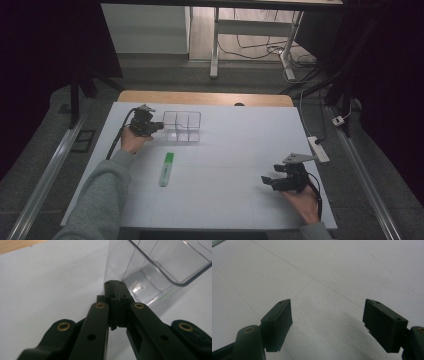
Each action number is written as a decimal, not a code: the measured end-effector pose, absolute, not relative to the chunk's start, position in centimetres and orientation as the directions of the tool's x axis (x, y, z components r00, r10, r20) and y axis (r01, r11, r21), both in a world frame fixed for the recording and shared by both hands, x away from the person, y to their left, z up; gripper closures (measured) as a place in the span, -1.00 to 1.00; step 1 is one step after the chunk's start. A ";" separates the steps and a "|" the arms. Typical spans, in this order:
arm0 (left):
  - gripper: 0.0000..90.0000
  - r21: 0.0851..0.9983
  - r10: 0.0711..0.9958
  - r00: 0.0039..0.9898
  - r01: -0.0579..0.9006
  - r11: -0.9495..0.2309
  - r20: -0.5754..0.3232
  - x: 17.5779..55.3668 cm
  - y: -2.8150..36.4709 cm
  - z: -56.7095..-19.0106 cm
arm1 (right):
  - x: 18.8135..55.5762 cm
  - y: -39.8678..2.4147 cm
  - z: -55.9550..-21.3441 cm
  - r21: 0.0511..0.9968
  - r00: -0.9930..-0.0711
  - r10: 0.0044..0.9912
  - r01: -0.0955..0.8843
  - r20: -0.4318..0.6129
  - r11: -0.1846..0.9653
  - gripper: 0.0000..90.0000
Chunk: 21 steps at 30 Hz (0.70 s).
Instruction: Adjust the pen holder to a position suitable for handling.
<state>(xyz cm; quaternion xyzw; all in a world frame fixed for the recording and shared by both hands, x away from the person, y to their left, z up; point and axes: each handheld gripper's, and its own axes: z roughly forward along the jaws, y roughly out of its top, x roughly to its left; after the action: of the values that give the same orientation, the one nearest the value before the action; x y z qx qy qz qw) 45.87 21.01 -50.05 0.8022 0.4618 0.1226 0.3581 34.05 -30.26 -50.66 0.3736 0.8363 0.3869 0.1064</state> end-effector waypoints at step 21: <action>0.98 0.683 0.780 0.612 0.627 -0.375 -0.134 46.3 16.4 -49.7 | 34.0 -30.3 -50.7 0.725 -0.697 0.708 0.545 0.113 0.420 -0.49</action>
<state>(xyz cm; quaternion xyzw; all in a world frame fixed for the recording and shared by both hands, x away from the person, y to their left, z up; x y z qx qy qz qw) 46.32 16.38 -49.72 0.8223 0.4278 0.1059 0.3600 34.02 -30.30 -50.66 0.3749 0.8360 0.3866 0.1056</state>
